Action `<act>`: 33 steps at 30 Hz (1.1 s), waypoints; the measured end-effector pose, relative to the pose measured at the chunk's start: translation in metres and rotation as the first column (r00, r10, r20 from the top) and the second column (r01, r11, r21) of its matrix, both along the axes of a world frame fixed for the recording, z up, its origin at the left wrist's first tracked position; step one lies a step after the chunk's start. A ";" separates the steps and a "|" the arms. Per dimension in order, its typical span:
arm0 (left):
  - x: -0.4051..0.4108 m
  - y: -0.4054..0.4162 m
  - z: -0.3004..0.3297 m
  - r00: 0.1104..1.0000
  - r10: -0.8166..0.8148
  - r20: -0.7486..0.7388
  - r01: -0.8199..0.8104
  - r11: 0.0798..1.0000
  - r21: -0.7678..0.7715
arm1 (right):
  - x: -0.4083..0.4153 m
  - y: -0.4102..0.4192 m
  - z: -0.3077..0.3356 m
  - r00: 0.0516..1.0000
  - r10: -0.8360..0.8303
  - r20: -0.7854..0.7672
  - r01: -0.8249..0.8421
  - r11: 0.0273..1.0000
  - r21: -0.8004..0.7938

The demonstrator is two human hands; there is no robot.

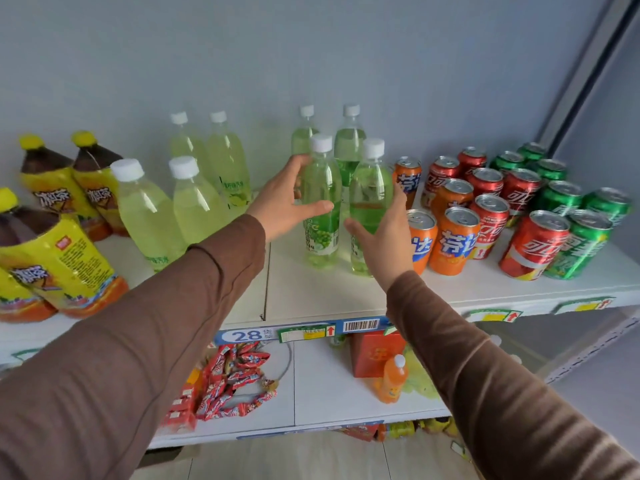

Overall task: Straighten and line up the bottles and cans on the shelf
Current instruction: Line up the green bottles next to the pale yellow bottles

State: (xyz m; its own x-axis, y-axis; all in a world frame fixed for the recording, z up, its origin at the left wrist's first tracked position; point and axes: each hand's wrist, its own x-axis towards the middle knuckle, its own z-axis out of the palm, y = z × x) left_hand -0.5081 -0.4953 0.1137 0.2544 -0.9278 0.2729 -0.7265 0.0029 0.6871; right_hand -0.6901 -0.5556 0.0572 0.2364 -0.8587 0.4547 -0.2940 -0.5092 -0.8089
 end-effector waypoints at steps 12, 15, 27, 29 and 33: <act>0.018 0.003 0.020 0.968 -0.010 -0.251 -0.008 0.998 -0.069 | -0.017 -0.002 0.056 0.887 0.279 0.368 -0.394 0.873 0.287; 0.022 0.004 0.025 0.954 -0.010 -0.300 0.024 0.999 0.042 | -0.020 -0.002 0.063 0.853 0.354 0.384 -0.493 0.788 0.369; 0.004 0.044 0.023 0.989 -0.024 -0.147 0.015 0.998 -0.060 | -0.027 -0.004 0.042 0.819 0.473 0.326 -0.570 0.740 0.357; 0.000 0.052 0.017 0.990 -0.035 -0.138 0.023 0.996 -0.090 | -0.029 -0.004 0.036 0.817 0.492 0.301 -0.575 0.739 0.352; -0.003 0.062 0.007 0.995 -0.024 -0.093 0.012 0.991 -0.134 | -0.028 -0.001 0.028 0.813 0.527 0.246 -0.582 0.736 0.345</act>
State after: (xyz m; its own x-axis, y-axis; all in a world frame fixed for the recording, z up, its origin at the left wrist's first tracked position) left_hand -0.5107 -0.4330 0.1205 0.2684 -0.8896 0.3695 -0.6575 0.1111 0.7452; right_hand -0.7179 -0.5565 0.0853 0.6922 -0.7005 0.1736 0.0567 -0.1871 -0.9807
